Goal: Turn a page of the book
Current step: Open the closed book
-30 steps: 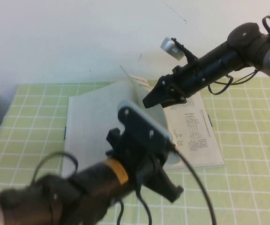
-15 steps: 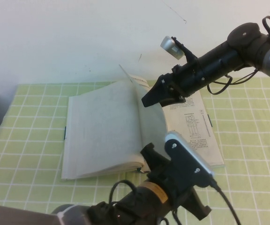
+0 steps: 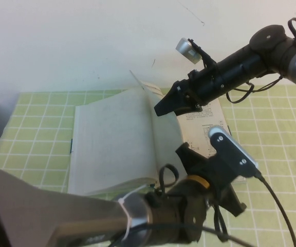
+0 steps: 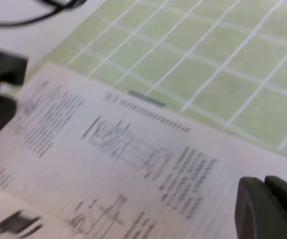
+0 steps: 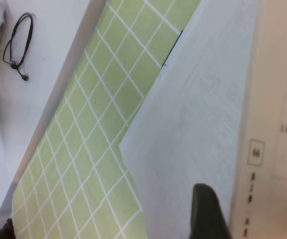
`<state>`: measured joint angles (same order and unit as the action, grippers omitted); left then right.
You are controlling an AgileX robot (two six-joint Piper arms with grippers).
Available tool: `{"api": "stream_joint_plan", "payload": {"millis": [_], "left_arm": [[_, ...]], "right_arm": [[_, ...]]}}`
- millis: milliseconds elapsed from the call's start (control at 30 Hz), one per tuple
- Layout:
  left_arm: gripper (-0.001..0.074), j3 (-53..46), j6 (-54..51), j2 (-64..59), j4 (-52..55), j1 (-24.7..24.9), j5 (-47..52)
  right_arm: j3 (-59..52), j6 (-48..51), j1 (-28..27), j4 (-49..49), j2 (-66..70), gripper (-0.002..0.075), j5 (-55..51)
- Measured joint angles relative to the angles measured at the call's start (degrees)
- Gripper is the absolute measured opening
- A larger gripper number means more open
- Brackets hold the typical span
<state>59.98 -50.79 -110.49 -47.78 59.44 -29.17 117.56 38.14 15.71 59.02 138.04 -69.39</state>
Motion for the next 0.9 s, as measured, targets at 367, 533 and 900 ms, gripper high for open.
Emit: {"api": "stream_joint_plan", "payload": {"millis": [367,533,900], "left_arm": [[-0.0004,2.6,-4.4,-1.1,-10.8,-6.1,7.2],[-0.0004,2.6,-4.9,-1.1,-11.4,-6.3,7.7],[-0.0004,2.6,-4.9,-1.1,-13.2,-6.3,7.7]], "right_arm": [[0.0,1.1,0.0,0.1,0.0,0.0388,0.0],[0.0,1.3,0.0,0.1,0.0,0.0388,0.0],[9.5,-0.3,0.0,-7.1,0.1,0.0389,-0.1]]}}
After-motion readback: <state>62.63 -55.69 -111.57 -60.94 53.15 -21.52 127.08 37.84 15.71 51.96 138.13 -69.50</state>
